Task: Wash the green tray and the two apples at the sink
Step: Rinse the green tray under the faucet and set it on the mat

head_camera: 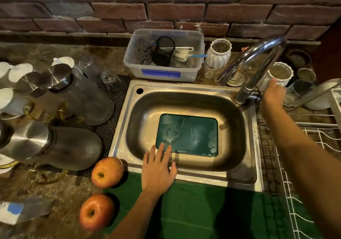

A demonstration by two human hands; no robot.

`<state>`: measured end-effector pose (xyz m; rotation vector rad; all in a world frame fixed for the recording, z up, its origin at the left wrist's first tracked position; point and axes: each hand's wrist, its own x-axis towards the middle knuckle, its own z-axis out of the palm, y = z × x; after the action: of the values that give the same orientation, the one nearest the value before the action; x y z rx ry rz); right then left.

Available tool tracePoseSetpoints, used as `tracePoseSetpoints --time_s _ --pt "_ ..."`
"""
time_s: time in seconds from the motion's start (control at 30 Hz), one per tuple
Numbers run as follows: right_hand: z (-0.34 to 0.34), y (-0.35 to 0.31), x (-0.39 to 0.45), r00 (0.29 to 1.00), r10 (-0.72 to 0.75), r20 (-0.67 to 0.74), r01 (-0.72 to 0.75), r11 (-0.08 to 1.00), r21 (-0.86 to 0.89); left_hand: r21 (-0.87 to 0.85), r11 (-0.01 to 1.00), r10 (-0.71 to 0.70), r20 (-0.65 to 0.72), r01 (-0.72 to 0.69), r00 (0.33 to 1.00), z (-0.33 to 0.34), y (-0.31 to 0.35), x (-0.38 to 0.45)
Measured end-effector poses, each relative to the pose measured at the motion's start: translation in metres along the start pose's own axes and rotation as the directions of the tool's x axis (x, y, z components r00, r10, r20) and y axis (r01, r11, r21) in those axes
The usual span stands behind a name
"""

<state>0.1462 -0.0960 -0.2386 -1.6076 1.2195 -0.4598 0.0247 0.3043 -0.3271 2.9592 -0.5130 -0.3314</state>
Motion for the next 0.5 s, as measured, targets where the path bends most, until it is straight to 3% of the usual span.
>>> tracePoseSetpoints --time_s 0.23,0.5 --pt "-0.002 0.009 0.018 1.000 0.005 -0.023 -0.009 0.987 -0.163 -0.004 1.000 -0.006 0.005 0.006 1.000 0.002 -0.001 0.000" --pt "0.002 0.005 0.019 0.994 0.083 -0.074 -0.093 0.987 -0.132 -0.016 1.000 -0.008 0.003 0.008 1.000 0.002 -0.001 0.000"
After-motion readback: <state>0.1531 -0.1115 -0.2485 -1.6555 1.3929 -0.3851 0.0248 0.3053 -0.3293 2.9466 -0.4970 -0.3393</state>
